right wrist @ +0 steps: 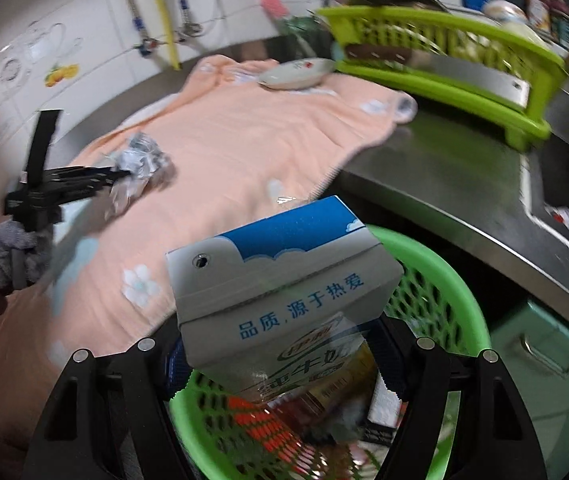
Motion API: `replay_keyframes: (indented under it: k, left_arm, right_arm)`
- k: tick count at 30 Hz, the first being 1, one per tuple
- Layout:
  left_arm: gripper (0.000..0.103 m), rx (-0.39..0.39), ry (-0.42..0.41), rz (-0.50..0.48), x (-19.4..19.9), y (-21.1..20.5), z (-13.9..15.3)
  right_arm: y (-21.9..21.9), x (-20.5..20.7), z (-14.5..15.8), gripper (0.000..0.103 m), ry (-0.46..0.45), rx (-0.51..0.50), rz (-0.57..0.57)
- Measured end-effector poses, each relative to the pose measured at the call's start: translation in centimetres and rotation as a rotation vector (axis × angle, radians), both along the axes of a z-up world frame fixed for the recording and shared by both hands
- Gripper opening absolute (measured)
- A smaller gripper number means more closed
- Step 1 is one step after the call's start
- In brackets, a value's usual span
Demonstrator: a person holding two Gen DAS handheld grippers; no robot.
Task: Collect trash
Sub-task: 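Carry the milk carton into the wastebasket and open the right gripper while the left grasps the crumpled paper, then carry the crumpled paper into the wastebasket and open the left gripper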
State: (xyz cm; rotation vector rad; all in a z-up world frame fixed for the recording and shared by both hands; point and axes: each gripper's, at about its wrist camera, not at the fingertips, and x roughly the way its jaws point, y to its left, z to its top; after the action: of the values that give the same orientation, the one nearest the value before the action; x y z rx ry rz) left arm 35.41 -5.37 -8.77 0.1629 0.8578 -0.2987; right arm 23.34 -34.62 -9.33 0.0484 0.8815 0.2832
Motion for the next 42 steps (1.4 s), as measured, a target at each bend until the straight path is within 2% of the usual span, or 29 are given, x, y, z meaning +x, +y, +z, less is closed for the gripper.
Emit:
replay_keyframes:
  k: [8,10,16,23,28,30,31,36,42]
  left_arm:
    - [0.016,-0.012,-0.032,0.001,-1.7,-0.3,0.7]
    - [0.016,-0.028,-0.053,-0.003,-2.4,-0.3,1.6]
    - [0.016,-0.076,-0.098,-0.044,-4.7,-1.2,4.3]
    - [0.016,-0.135,-0.129,-0.115,-6.8,-3.8,6.6]
    - [0.016,-0.155,-0.134,-0.17,-8.1,-6.0,7.1]
    - [0.016,-0.161,-0.13,-0.187,-8.6,-6.7,7.1]
    - [0.016,-0.163,-0.127,-0.2,-9.0,-7.2,7.1]
    - [0.016,-0.166,-0.115,-0.251,-10.3,-9.0,6.9]
    - [0.016,-0.172,-0.089,-0.318,-11.7,-11.6,6.5]
  right_arm:
    - [-2.3,-0.8,-2.8,0.072,0.147,-0.047,-0.079]
    - [-2.6,-0.8,-4.2,0.072,0.21,-0.039,-0.089]
    - [-2.9,0.0,-7.0,0.072,0.295,-0.033,-0.126]
    - [-3.8,2.4,-7.9,0.072,0.309,-0.018,-0.183]
    - [-3.6,4.2,-8.6,0.072,0.313,-0.077,-0.2]
    - [-3.7,4.6,-8.7,0.082,0.311,-0.082,-0.198]
    - [-3.7,4.8,-8.7,0.083,0.305,-0.082,-0.194]
    - [-3.9,4.6,-7.4,0.083,0.259,-0.091,-0.187]
    - [-4.9,2.3,-3.9,0.084,0.171,-0.052,-0.205]
